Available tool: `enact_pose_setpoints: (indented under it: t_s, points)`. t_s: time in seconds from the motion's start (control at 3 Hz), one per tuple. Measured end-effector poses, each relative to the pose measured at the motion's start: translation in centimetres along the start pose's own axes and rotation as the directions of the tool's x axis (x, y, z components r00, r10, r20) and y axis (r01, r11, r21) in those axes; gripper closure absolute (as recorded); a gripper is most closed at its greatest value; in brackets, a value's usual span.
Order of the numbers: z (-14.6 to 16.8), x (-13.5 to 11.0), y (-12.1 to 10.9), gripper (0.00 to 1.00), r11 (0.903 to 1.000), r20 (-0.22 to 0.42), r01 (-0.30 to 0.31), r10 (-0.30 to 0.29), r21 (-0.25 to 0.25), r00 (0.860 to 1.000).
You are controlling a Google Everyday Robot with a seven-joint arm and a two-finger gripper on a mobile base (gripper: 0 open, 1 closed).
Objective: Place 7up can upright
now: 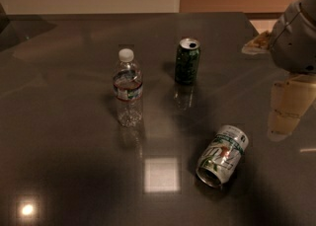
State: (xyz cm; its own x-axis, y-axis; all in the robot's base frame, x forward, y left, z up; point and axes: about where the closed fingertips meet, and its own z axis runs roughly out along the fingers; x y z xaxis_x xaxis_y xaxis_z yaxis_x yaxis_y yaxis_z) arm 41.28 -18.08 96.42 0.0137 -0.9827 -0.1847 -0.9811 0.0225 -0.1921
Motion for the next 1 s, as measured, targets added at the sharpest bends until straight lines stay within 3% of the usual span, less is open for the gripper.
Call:
enact_pose_setpoints:
  t_s: [0.33,0.67,1.0]
  points:
    - [0.9,-1.6,2.1,0.00,0.9863,0.053,0.161,-0.159,-0.036,0.986]
    - [2.4,-2.8,4.4,0.00,0.9407,0.102,0.334,-0.327,-0.061,0.940]
    - [4.5,-3.4,6.6,0.00,0.8637,0.135,0.497,-0.485,-0.082,0.864]
